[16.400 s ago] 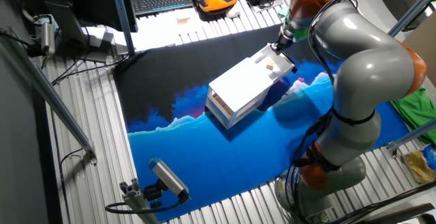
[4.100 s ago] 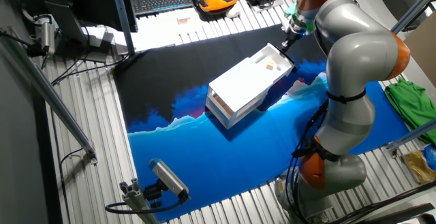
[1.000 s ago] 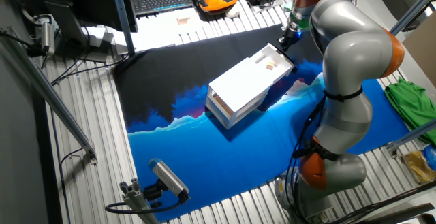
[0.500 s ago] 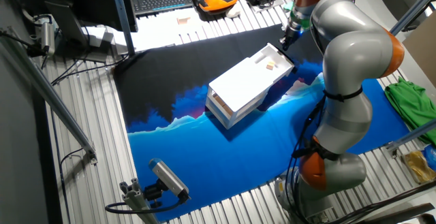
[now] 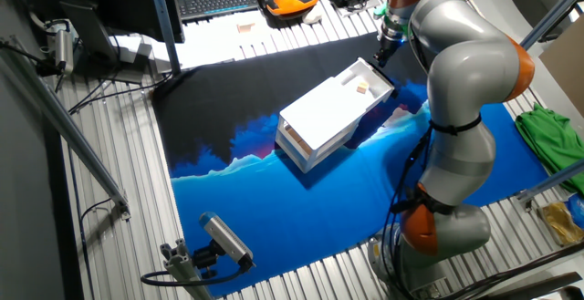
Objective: Grasp the handle and close the drawer
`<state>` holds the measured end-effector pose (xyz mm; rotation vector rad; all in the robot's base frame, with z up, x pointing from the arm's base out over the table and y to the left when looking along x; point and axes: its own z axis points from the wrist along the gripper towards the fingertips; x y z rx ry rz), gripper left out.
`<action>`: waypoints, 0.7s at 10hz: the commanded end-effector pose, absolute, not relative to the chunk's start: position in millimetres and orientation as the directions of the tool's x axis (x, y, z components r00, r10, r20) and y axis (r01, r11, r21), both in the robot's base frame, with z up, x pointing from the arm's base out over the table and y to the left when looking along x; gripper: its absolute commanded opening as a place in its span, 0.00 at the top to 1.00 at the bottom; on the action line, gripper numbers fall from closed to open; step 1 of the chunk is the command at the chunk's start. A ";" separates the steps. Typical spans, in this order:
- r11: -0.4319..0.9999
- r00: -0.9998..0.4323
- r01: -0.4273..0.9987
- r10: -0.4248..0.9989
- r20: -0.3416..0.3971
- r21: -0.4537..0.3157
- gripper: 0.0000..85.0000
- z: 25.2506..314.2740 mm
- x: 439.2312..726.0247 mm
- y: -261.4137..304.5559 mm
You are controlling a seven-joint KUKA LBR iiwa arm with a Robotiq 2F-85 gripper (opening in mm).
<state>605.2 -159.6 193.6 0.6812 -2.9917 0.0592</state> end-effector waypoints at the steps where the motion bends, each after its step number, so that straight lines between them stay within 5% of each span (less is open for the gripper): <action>1: 0.901 -0.899 -0.434 -0.432 0.072 -0.012 1.00 193.5 604.9 -159.6; 7: 0.901 -0.901 -0.433 -0.433 0.028 0.015 1.00 193.3 604.6 -159.9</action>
